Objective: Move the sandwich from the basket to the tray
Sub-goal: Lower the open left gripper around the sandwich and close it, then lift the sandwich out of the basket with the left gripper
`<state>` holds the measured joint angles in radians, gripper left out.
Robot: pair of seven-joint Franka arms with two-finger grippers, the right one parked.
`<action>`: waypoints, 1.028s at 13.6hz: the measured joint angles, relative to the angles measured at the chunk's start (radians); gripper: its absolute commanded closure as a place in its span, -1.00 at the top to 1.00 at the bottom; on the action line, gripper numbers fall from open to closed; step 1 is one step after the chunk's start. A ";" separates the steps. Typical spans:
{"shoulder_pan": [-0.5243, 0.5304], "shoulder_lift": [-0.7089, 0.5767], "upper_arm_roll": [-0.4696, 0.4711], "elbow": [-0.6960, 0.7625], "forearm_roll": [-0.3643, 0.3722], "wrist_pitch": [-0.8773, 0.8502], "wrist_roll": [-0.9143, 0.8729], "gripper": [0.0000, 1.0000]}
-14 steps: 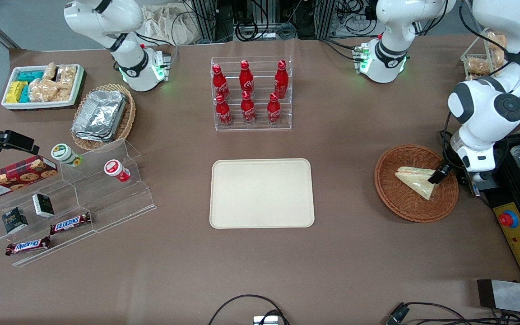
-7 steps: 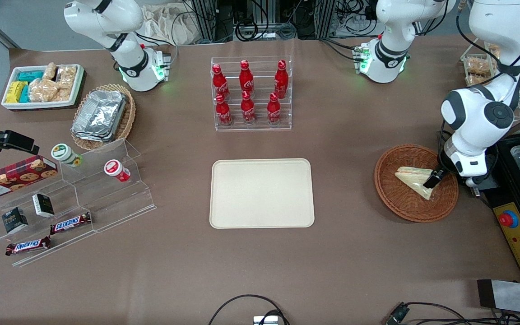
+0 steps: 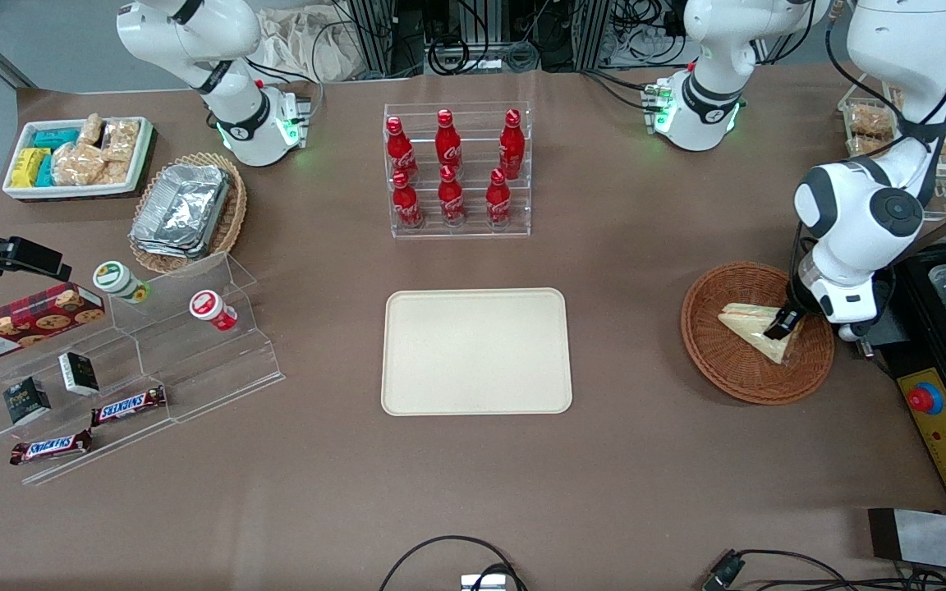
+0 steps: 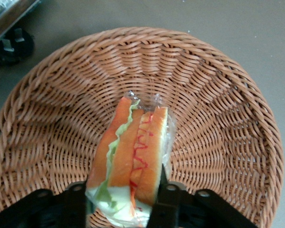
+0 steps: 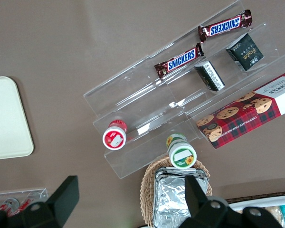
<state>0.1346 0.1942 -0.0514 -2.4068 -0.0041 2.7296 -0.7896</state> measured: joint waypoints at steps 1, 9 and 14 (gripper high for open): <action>-0.003 -0.001 0.000 0.001 0.000 0.000 -0.002 -1.00; -0.024 -0.038 -0.001 0.008 0.004 -0.037 0.035 -1.00; -0.038 -0.197 -0.019 0.029 0.007 -0.257 0.281 -1.00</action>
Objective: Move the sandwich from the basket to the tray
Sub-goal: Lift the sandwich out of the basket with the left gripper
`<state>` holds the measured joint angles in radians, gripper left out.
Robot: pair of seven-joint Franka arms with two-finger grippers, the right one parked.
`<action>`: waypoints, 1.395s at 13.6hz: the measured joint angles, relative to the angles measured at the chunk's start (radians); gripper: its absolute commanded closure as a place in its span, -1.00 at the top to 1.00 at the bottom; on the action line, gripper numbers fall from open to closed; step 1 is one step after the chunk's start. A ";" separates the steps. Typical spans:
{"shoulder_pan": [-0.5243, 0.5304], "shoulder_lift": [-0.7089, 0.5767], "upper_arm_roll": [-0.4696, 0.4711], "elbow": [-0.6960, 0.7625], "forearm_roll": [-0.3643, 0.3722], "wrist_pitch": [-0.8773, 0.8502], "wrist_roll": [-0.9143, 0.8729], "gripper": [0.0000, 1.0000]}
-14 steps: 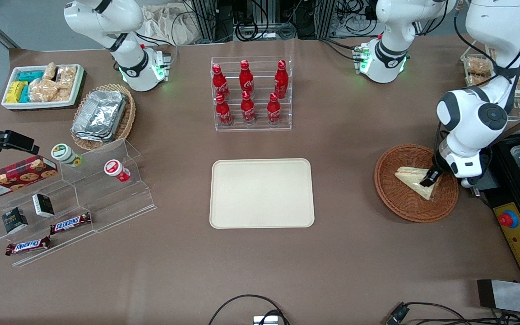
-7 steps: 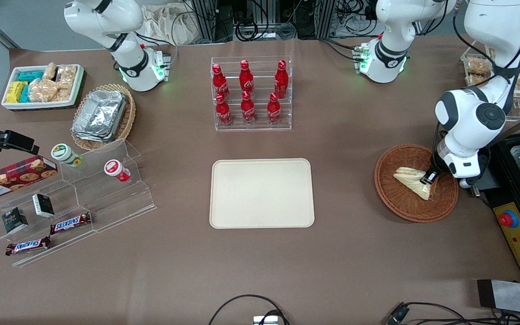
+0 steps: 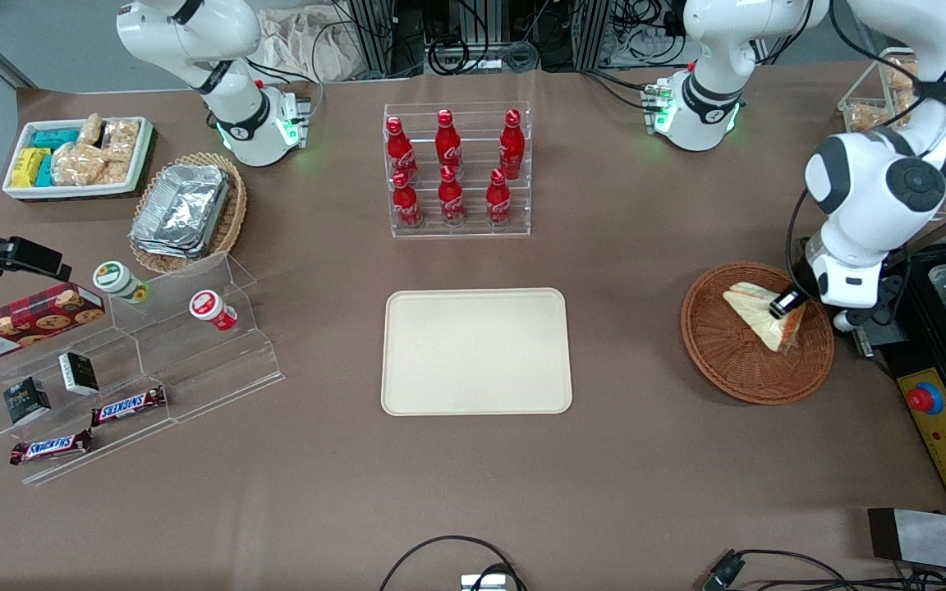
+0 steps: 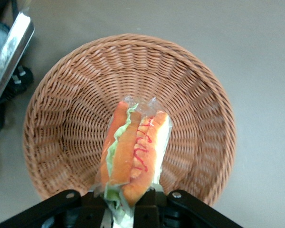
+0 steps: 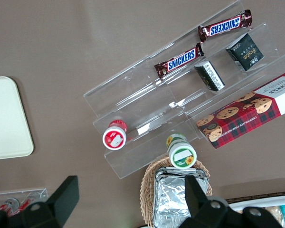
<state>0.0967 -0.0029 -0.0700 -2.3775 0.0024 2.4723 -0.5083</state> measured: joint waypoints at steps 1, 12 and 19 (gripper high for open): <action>0.000 -0.027 -0.013 0.004 0.000 -0.034 0.047 -1.00; -0.009 -0.065 -0.336 0.121 0.000 -0.211 0.102 -1.00; -0.011 -0.011 -0.513 0.188 0.010 -0.213 -0.023 -1.00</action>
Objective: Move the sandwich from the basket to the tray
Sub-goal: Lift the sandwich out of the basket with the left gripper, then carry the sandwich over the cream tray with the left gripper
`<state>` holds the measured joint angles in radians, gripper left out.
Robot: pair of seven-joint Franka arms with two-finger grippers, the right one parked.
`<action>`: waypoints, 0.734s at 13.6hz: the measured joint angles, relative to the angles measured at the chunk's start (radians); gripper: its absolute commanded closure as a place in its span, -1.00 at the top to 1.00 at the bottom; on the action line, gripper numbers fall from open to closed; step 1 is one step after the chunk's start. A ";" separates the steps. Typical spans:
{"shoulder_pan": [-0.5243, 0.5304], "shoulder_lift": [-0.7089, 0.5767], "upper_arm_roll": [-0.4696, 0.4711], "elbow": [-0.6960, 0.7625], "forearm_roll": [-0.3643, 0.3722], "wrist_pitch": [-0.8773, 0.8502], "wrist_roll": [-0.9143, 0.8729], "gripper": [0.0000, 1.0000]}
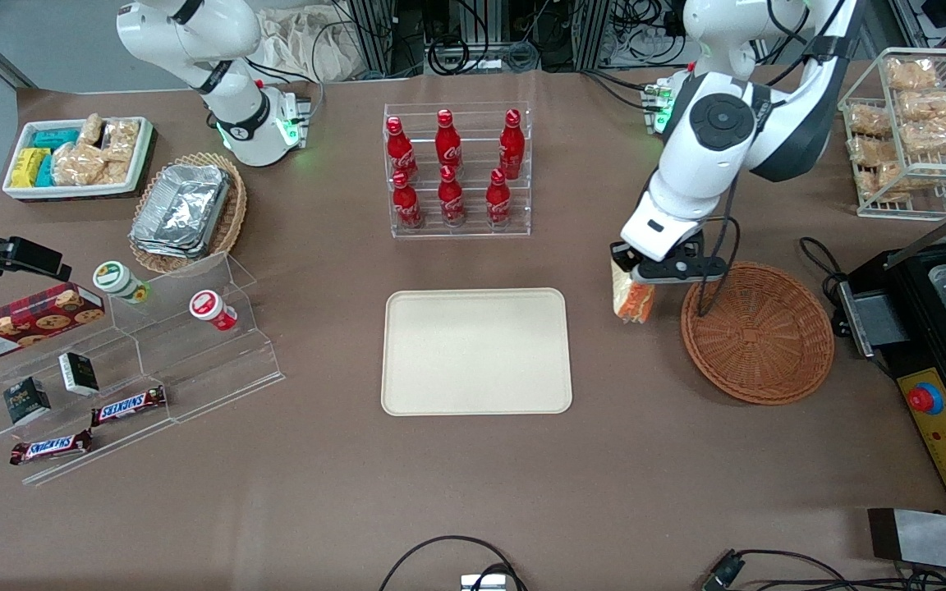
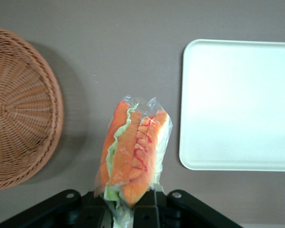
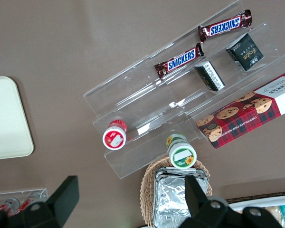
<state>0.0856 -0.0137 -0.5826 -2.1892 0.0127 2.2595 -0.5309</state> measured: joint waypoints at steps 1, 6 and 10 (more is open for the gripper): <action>0.000 0.018 -0.012 0.011 0.010 0.000 -0.015 -1.00; -0.033 0.174 -0.066 0.122 0.164 0.000 -0.209 -1.00; -0.095 0.323 -0.069 0.220 0.270 0.000 -0.302 -1.00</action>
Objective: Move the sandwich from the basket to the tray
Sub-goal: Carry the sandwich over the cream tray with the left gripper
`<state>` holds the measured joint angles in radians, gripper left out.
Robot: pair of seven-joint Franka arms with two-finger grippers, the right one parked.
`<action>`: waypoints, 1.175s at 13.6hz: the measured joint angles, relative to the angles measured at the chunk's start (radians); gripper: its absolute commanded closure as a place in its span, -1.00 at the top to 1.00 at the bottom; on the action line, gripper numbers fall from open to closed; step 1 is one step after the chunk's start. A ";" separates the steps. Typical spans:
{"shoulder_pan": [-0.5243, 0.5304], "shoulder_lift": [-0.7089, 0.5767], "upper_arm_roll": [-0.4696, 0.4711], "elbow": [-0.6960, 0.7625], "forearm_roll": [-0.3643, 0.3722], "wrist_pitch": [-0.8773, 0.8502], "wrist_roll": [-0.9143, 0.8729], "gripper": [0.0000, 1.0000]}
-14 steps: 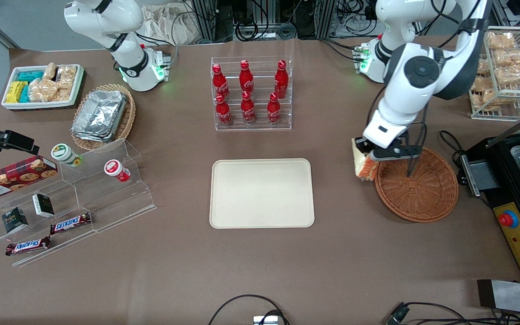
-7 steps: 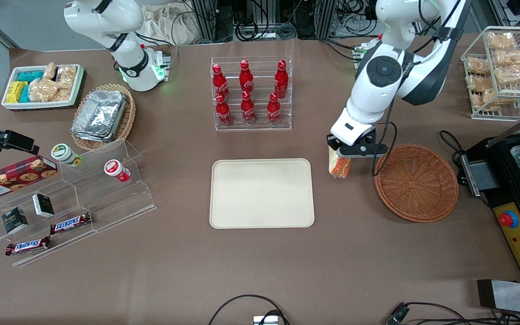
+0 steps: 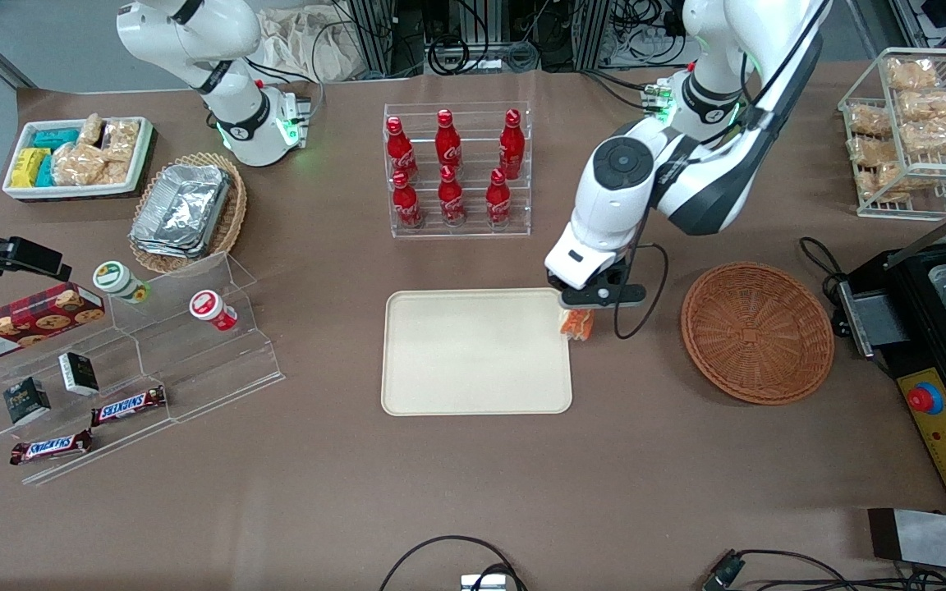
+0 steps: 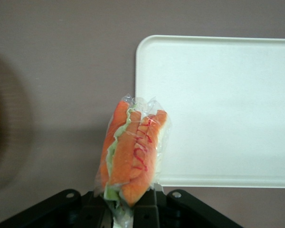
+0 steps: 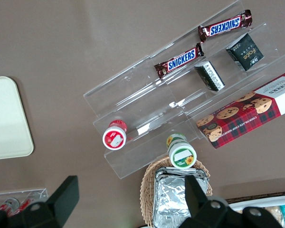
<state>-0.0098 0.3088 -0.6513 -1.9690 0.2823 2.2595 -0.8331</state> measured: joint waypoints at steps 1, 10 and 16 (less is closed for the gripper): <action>-0.010 0.029 0.000 0.020 0.020 0.000 -0.011 -1.00; -0.098 0.250 0.000 0.141 0.250 0.000 -0.197 -1.00; -0.114 0.349 0.001 0.174 0.339 0.000 -0.212 -1.00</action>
<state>-0.1241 0.6579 -0.6504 -1.7951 0.6209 2.2595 -1.0447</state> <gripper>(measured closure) 0.841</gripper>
